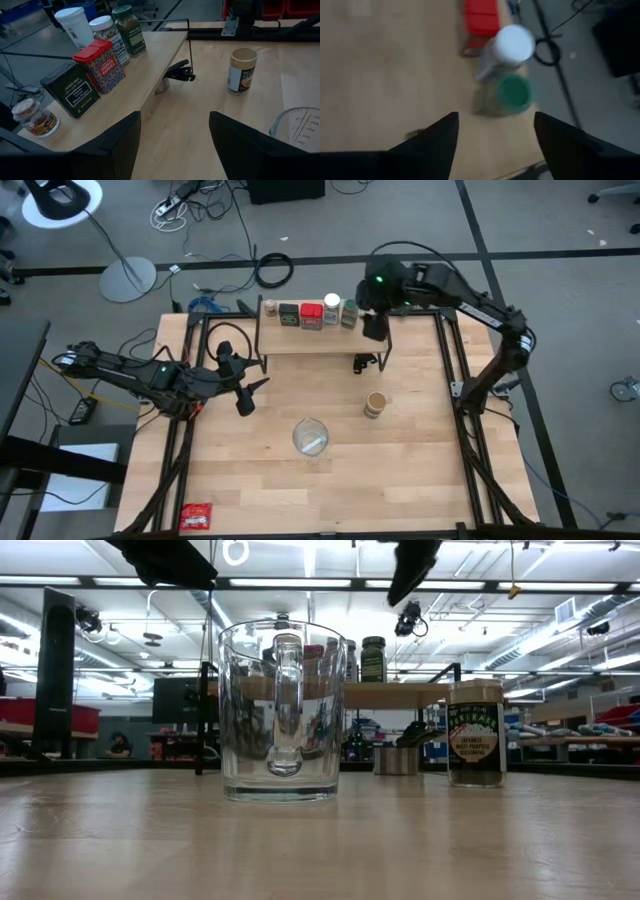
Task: Shelf spices
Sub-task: Put the golden seasoning bottle on the shelf
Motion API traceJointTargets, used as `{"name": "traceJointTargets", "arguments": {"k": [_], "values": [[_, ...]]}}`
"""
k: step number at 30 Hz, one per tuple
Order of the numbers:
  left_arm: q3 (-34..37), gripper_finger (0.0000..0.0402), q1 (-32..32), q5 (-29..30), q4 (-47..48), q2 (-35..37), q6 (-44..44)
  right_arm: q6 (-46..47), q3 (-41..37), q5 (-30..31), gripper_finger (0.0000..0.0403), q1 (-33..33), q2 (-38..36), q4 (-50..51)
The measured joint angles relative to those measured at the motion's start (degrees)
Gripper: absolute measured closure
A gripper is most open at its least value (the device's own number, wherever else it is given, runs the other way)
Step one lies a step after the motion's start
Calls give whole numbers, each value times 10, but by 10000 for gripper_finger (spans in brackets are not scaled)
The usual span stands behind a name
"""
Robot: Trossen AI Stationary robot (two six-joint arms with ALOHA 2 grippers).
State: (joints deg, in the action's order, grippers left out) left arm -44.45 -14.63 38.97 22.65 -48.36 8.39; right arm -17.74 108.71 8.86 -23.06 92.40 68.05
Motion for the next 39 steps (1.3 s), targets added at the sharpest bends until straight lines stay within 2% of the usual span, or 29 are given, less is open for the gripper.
{"name": "traceJointTargets", "arguments": {"k": [5,9,15,22,29,35,39], "values": [[0,161,0,0,0,0,-1,84,-36,-45,184,57,-50,28],[0,161,0,0,0,0,0,153,-95,-46,188,122,-84,28],[0,161,0,0,-1,0,10,260,-195,-33,161,223,-110,28],[0,161,0,-7,-1,0,24,355,-282,-30,105,314,-110,18],[0,161,0,-10,-1,0,25,386,-341,-25,53,330,-110,-3],[0,161,0,-24,-1,0,26,383,-370,-25,47,316,-109,-61],[0,161,0,-24,-1,0,26,382,-374,-25,47,302,-109,-64]]}}
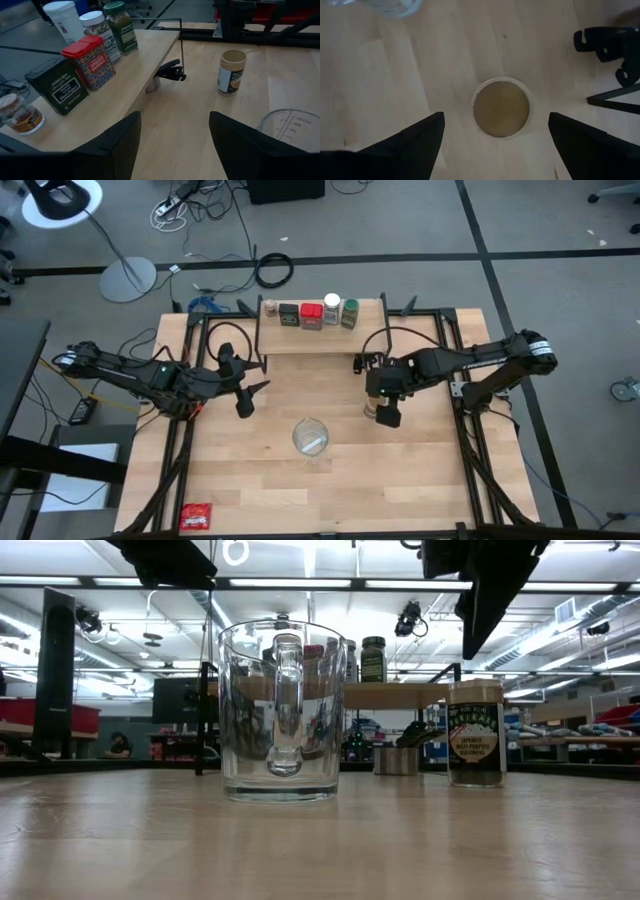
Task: Shelf spices
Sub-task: Put the golden seasoning bottle on the shelf
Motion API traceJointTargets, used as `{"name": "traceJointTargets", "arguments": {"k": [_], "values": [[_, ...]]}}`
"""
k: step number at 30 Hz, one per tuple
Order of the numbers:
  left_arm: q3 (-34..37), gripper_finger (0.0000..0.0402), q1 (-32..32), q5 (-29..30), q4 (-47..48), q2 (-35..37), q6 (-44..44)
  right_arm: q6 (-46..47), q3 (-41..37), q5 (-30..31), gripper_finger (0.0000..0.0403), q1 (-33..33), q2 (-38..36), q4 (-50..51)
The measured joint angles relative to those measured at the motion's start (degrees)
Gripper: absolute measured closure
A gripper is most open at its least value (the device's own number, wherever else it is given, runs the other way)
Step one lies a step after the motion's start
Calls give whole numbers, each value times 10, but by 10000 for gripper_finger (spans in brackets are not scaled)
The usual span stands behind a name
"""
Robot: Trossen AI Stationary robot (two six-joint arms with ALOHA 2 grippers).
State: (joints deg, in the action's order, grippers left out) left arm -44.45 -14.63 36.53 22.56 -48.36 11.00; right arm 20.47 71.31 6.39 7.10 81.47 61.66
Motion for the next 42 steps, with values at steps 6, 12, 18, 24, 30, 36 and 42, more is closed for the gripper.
{"name": "traceJointTargets", "arguments": {"k": [6,12,18,24,30,36,42], "values": [[0,161,0,0,1,0,0,-1,0,-6,47,-15,14,3],[0,161,0,-2,2,0,-1,-11,0,-20,47,-21,62,7],[0,161,0,-2,2,0,-2,-11,0,-33,47,-31,99,12],[0,161,0,-2,2,0,-2,-30,0,-36,48,-43,127,11],[0,161,0,-2,3,0,-2,-46,0,-36,76,-46,141,9],[0,161,0,-2,2,0,-2,-45,0,-47,132,-46,141,7],[0,161,0,-2,2,0,-2,-55,7,-78,132,-46,141,11]]}}
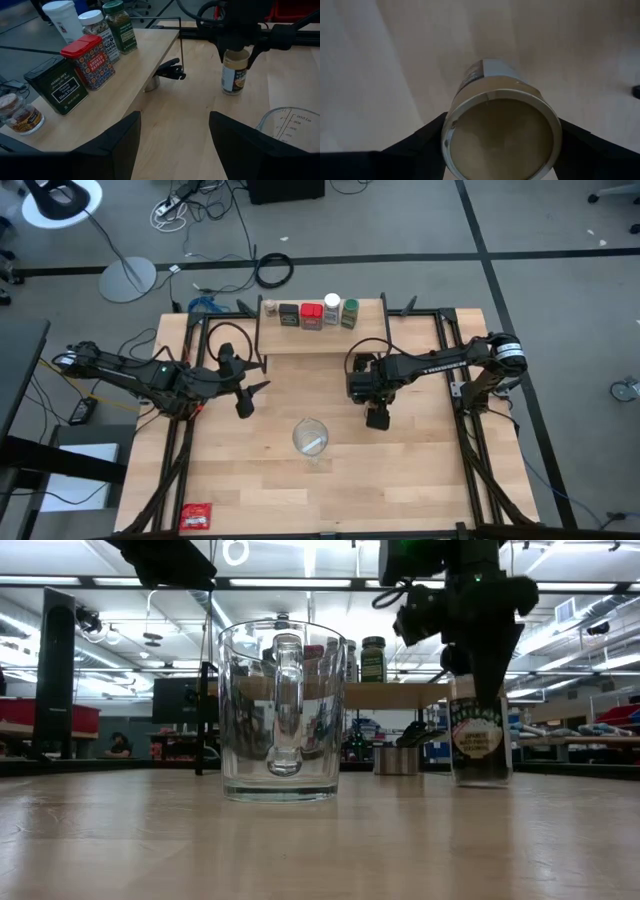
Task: Shelf spices
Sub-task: Put the golden seasoning bottle on the shelf
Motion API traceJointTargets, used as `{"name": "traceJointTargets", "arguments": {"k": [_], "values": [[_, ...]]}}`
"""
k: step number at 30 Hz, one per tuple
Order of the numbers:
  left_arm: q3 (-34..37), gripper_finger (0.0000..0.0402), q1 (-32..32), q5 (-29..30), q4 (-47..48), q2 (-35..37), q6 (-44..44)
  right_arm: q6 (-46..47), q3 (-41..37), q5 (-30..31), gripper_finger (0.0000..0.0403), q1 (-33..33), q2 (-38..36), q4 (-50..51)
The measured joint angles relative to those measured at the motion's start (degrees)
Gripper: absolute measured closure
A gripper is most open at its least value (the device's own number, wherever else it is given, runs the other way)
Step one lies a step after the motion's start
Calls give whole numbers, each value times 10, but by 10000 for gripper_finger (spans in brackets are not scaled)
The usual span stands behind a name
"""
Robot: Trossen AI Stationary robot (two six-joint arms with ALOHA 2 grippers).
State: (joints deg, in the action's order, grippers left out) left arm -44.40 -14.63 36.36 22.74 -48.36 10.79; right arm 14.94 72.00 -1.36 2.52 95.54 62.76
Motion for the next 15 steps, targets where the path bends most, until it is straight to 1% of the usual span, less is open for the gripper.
{"name": "traceJointTargets", "arguments": {"k": [4,8,11,15], "values": [[0,161,0,0,-1,0,0,-11,26,-14,132,0,-7,6],[0,161,0,0,0,0,0,-16,82,-11,132,0,-22,63],[0,161,0,0,0,0,0,-19,147,24,132,0,-32,120],[0,161,0,0,0,0,0,-31,256,86,132,-5,-36,197]]}}
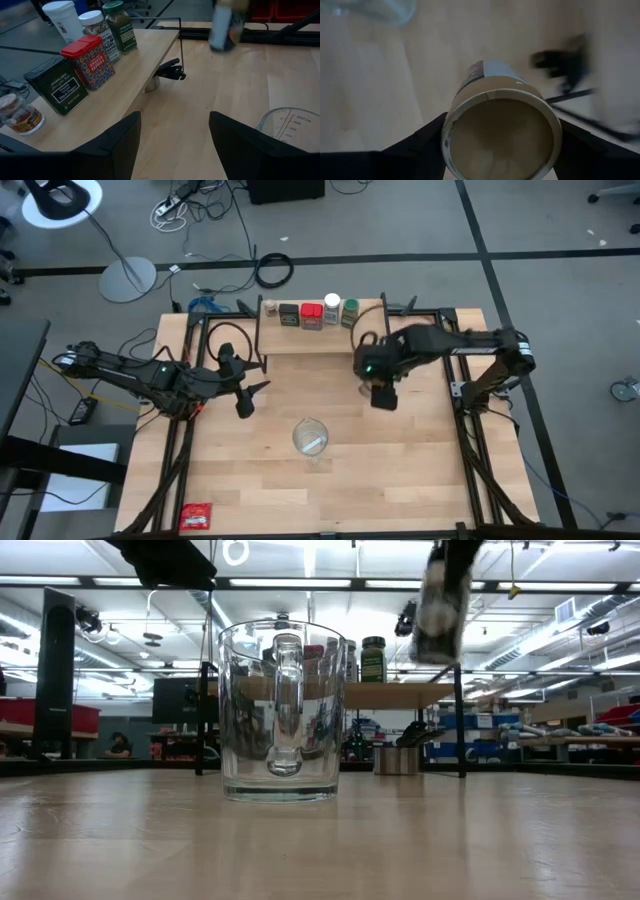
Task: Shelf spices
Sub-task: Put the golden seasoning bottle on the shelf
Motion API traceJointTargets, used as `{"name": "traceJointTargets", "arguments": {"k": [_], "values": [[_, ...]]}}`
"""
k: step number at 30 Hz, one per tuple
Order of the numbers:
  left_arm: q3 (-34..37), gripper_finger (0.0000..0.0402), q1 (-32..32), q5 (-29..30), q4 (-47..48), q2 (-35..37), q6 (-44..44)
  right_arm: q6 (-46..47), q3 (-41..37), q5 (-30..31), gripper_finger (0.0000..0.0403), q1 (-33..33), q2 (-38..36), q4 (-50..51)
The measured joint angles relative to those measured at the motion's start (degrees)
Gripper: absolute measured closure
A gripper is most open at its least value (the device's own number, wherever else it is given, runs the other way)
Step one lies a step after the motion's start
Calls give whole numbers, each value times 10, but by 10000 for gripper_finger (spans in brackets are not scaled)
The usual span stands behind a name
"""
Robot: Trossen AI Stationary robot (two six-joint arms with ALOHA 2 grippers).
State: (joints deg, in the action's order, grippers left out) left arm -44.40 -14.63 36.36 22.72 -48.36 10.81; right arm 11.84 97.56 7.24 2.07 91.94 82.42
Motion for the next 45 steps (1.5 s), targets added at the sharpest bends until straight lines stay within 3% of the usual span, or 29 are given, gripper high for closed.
{"name": "traceJointTargets", "arguments": {"k": [8,16,23,31,40,45], "values": [[0,161,0,0,0,0,0,-57,143,50,132,-84,-1,44],[0,161,0,0,-1,0,2,-124,154,27,132,-225,22,40],[0,161,0,0,-2,0,4,-176,154,15,132,-299,74,31],[0,161,0,0,-1,0,4,-216,184,16,132,-344,134,29],[13,161,0,0,-2,0,2,-231,251,20,128,-351,169,56],[16,161,0,5,-7,0,-5,-236,274,34,46,-341,167,58]]}}
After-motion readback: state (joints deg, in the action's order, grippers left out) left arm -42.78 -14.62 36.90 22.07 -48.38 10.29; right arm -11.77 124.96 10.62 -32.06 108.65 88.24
